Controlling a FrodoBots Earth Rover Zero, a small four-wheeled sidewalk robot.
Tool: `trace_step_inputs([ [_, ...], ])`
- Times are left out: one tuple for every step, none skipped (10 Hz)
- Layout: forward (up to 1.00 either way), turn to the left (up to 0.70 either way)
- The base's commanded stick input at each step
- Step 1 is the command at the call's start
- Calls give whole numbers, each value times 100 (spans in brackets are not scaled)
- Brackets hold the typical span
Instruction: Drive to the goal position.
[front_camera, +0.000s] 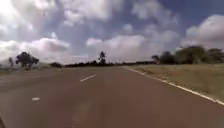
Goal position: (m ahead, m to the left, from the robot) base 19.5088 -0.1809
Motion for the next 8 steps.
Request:
trace_step_inputs([
  [100,-30],
  [100,-36],
  [100,-40],
  [100,-36],
  [100,-30],
  [100,-14],
  [100,0],
  [100,0],
])
